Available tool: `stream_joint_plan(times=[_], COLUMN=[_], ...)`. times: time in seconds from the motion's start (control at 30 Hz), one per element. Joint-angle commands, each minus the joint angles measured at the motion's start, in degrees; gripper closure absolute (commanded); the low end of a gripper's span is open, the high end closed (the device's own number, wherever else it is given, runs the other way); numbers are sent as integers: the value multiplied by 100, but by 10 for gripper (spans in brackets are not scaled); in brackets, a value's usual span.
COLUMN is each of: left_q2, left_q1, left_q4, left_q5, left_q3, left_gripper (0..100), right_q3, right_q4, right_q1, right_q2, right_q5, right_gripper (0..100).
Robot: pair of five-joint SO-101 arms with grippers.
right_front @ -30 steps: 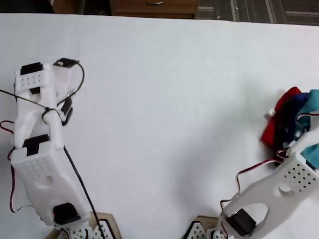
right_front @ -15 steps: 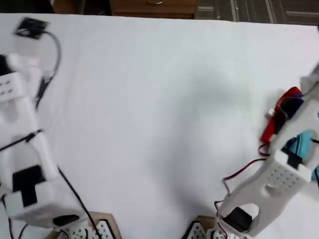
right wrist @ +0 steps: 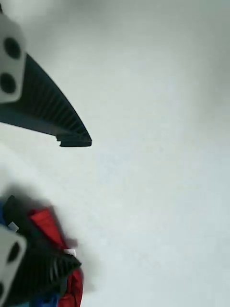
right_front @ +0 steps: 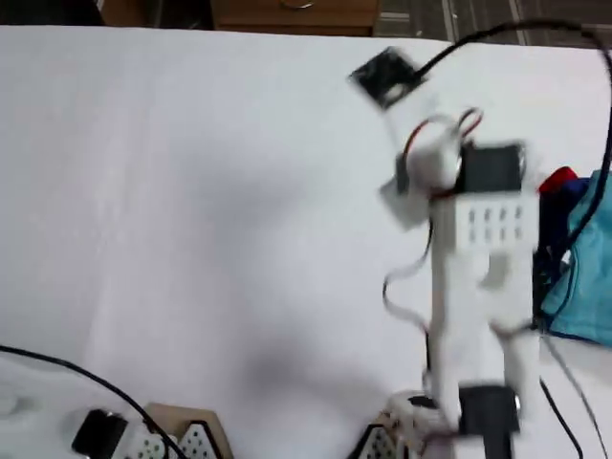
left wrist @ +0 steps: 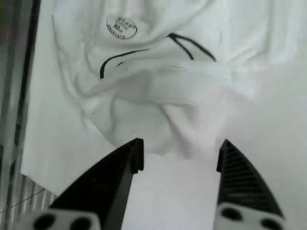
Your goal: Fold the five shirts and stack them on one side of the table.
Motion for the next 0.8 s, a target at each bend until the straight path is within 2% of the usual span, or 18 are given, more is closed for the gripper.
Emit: stream_joint_plan(times=[0.0,0.17,0.33,0.4,0.43,0.5,0.57,0.67,0.77], left_q2=[1020,2268,3420,3763,3859,3877,3763,3473,2892], left_q1=[-141,264,615,695,738,844,1064,1714,2391], left_q4=[105,651,712,791,923,1310,1829,2769,2813], left_q5=[-105,-70,-88,-53,9,422,747,809,1319], left_q3=[-1138,-2844,-3855,-4048,-4180,-4523,-5015,-5982,-6475], left_gripper=[730,730,735,788,849,999,972,979,980], right_q3=[747,1670,2207,2295,2356,2470,2585,2769,2910], right_q4=[75,75,75,75,75,75,66,-22,-321], right_q1=[-338,-418,-374,-365,-365,-365,-365,-189,470], right_q2=[-1253,-2193,-2598,-2686,-2721,-2765,-2765,-2721,-2721], right_q5=[-35,9,9,9,9,9,9,-35,-35], right_gripper=[669,669,669,669,669,669,669,669,669])
